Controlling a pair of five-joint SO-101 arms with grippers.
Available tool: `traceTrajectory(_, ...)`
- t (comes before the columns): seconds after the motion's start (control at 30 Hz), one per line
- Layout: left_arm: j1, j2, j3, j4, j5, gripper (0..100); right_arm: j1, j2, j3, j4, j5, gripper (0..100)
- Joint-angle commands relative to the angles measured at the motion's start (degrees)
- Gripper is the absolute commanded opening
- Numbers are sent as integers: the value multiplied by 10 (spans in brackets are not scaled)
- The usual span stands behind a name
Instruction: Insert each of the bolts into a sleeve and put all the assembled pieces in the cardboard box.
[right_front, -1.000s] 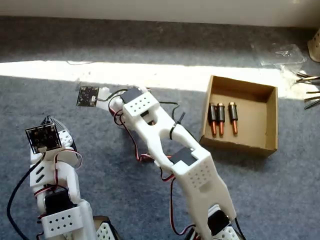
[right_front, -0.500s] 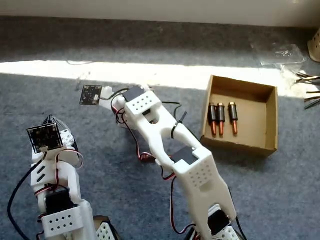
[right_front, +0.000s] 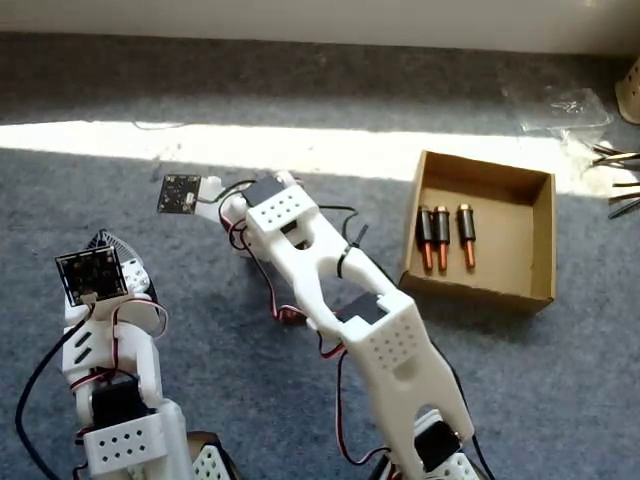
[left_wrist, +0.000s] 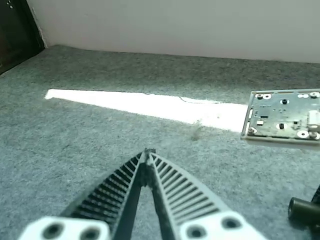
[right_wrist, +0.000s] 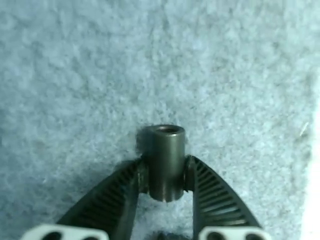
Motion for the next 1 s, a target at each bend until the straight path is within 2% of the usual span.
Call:
traceTrajectory(0.0,9,-5,12,-12,1,6,-9,-1,-22,-8,3,116)
traceTrajectory(0.47,9,-5,12,-12,1,6,-32,2,-43,-8,3,115)
traceTrajectory(0.63,9,-5,12,-12,1,6,-32,2,-46,-8,0,0)
traceTrajectory(0.77,9,-5,12,-12,1,6,-30,-3,-46,-7,-1,3)
traceTrajectory(0.97,10,-5,12,-12,1,7,-15,-65,-91,62,-64,3)
